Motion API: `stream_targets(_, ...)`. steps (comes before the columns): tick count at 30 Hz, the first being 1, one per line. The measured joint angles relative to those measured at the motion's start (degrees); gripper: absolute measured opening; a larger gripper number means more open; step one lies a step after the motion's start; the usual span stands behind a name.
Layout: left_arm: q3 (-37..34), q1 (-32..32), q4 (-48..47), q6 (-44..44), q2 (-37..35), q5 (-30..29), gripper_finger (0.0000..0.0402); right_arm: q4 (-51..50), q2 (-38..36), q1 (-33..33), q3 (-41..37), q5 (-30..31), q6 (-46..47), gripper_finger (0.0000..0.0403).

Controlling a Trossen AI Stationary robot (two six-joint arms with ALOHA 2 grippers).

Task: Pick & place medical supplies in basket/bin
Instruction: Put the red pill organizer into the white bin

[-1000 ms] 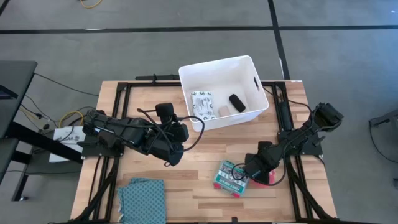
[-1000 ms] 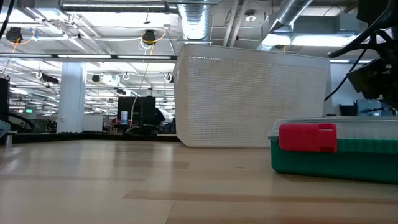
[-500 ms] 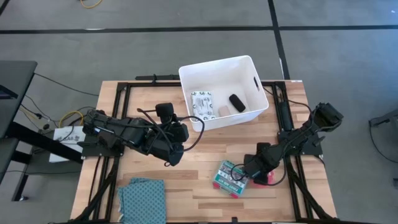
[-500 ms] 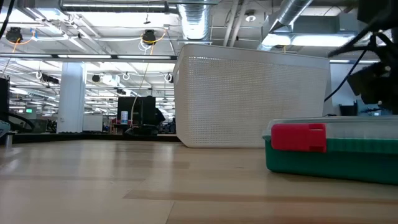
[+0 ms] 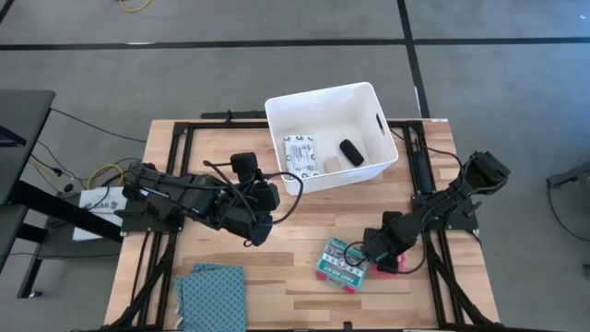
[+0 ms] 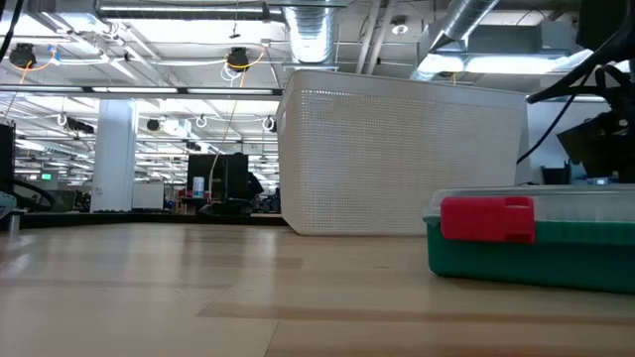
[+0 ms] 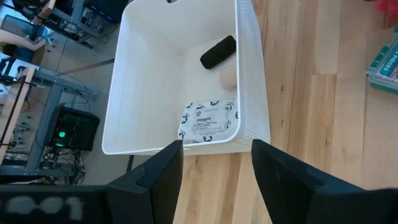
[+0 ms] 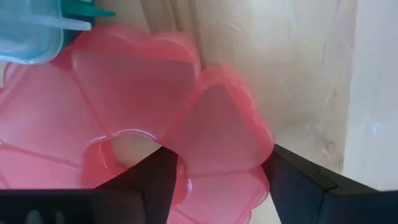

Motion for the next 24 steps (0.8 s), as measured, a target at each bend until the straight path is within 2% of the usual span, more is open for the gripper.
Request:
stream_targets(6,-0.01,0.00,0.00,0.02,0.00,-0.01,0.0182,1.55,0.29,-0.04,3.74,-2.09,0.18,0.0162)
stream_targets(10,-0.02,0.00,0.00,0.04,0.00,-0.03,0.0182,0.84,0.37,-0.07,9.64,-2.10,0.21,0.0169)
stream_targets(15,-0.02,0.00,0.00,0.09,0.00,-0.03,0.0182,-5.39,0.35,0.00,19.57,-1.31,0.10,0.0171)
stream_targets(19,-0.02,0.00,0.00,0.09,0.00,-0.08,0.0182,-14.21,0.26,0.00,28.54,4.14,-3.47,0.0163)
stream_targets(24,-0.02,0.00,0.00,0.09,0.00,-0.14,0.0182,-27.89,0.26,-1.44,39.43,16.82,-9.14,0.0175)
